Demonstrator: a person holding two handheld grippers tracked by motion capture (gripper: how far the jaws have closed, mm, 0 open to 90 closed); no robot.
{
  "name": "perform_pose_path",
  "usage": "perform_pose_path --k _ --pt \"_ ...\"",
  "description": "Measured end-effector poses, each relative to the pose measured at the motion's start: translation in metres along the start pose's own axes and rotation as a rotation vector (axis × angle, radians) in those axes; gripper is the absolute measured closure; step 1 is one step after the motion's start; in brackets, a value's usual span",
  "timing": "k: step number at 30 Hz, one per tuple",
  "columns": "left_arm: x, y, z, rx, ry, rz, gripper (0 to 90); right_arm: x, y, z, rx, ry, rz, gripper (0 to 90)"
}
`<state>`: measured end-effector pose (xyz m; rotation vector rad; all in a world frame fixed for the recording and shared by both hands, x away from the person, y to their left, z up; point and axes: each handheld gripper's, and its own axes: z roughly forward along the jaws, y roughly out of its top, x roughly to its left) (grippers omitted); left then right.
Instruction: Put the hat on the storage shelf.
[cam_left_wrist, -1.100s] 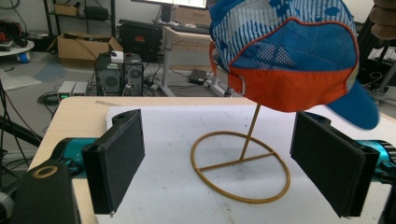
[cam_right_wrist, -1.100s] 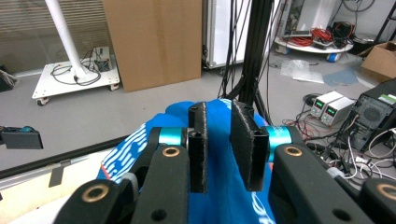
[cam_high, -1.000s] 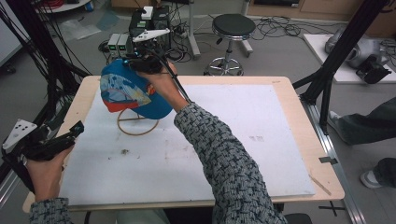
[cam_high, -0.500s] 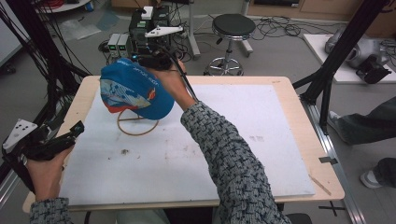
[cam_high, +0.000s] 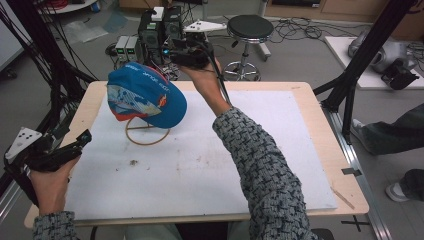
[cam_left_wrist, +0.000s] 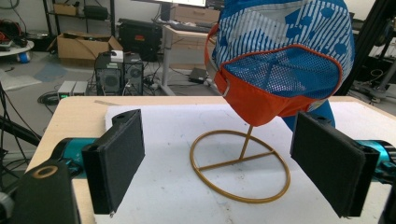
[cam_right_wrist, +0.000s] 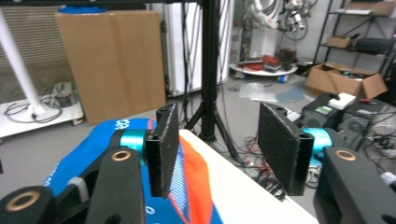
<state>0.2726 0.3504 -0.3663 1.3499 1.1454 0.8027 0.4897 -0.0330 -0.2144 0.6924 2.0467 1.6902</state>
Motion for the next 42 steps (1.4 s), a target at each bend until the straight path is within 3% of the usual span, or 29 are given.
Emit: perform_pose_path --k 2,17,26,27,32,33,35,37,42 --pt "0.000 0.000 0.000 0.001 0.000 -0.001 17.8 -0.003 0.001 -0.005 -0.006 -0.012 0.001 45.4" --pt "-0.004 -0.004 0.005 0.022 -0.002 0.005 17.8 -0.052 -0.002 -0.088 -0.084 -0.162 0.032 28.9" --pt "-0.007 -0.004 0.011 0.032 -0.011 0.010 17.8 -0.075 -0.013 -0.132 -0.110 -0.242 0.053 21.9" --pt "-0.008 -0.004 0.012 0.034 -0.012 0.013 17.7 -0.080 -0.016 -0.144 -0.112 -0.258 0.058 21.5" --pt "-0.009 -0.005 0.016 0.038 -0.017 0.018 17.6 -0.087 -0.024 -0.174 -0.138 -0.294 0.054 21.4" --pt "-0.009 -0.005 0.016 0.038 -0.017 0.018 17.6 -0.087 -0.024 -0.174 -0.138 -0.294 0.054 21.4" --pt "-0.011 -0.005 0.018 0.040 -0.019 0.018 17.6 -0.091 -0.027 -0.190 -0.124 -0.315 0.065 18.8" --pt "-0.012 -0.006 0.020 0.043 -0.023 0.022 17.6 -0.091 -0.029 -0.202 -0.158 -0.325 0.060 18.9" --pt "-0.015 -0.007 0.023 0.052 -0.030 0.027 17.6 -0.090 -0.042 -0.225 -0.159 -0.344 0.065 18.8"
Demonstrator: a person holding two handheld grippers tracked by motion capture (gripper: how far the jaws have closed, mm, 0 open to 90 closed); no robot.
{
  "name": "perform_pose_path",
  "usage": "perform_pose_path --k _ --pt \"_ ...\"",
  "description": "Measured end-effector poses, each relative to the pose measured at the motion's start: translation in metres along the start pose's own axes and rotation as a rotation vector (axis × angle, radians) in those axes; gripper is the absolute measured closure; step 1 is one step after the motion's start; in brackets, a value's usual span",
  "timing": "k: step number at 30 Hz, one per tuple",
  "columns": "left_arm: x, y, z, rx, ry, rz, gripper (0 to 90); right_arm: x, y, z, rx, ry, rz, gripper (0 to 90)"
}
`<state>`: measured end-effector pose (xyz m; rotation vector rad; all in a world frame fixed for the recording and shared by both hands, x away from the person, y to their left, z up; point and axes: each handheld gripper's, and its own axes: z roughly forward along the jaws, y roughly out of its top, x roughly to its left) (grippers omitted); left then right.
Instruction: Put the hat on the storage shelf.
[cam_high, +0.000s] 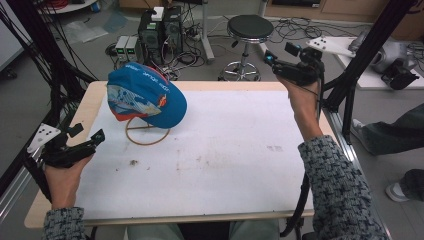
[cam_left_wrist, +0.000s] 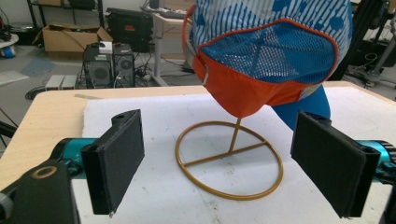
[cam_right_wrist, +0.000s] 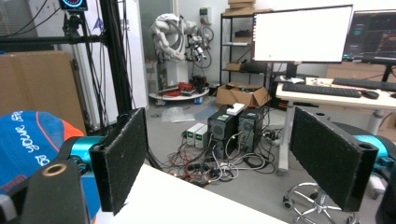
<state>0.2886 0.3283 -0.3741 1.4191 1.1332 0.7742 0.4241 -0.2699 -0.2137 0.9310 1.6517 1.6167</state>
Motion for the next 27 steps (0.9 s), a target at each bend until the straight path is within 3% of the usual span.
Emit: perform_pose_path --k 13,23,27 --pt "-0.003 -0.005 0.005 0.017 0.003 0.006 17.6 -0.015 -0.048 -0.050 -0.001 -0.051 0.021 16.6" --pt "-0.007 -0.009 0.011 0.040 0.000 0.022 17.6 -0.015 -0.093 -0.071 0.003 -0.062 0.006 15.3" --pt "-0.007 -0.011 0.012 0.047 0.006 0.017 17.6 -0.018 -0.113 -0.077 0.026 -0.064 0.030 15.3"
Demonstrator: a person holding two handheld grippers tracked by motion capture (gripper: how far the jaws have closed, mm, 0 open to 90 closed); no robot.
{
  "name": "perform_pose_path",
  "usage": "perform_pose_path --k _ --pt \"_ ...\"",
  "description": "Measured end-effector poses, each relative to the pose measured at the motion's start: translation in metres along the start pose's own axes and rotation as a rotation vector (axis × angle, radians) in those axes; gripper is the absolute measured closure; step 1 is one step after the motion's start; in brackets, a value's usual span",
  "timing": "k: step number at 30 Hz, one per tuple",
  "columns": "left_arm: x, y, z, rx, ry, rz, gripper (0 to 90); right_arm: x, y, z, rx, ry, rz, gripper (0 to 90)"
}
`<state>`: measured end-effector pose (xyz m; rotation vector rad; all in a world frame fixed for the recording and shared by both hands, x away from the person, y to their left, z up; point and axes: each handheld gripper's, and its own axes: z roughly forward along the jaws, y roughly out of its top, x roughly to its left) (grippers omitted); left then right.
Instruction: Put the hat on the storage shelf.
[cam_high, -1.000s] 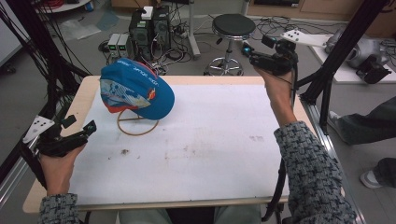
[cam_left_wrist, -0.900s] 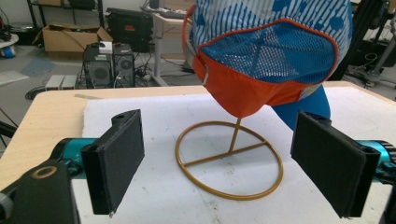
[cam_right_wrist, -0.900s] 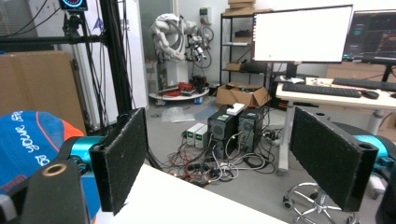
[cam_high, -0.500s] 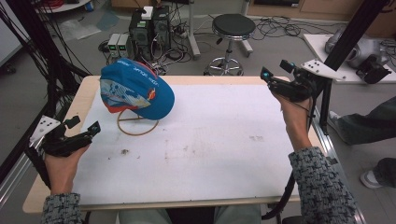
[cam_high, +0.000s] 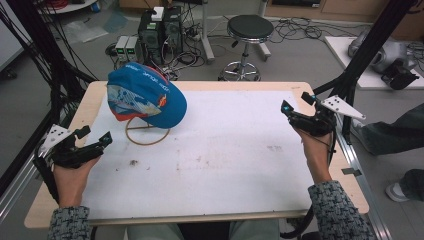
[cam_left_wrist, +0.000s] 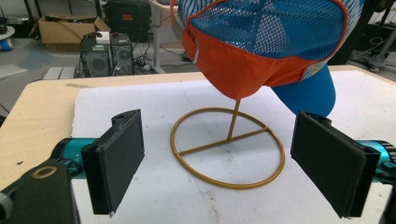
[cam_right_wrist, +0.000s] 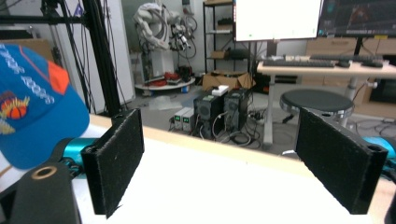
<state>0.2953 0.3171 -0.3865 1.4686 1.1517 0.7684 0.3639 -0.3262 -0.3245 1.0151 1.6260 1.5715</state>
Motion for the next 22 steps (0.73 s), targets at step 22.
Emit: perform_pose_path --k 22 --pt "-0.003 -0.012 0.012 0.078 0.017 0.027 17.6 0.008 -0.063 -0.021 0.044 -0.045 -0.029 13.4"
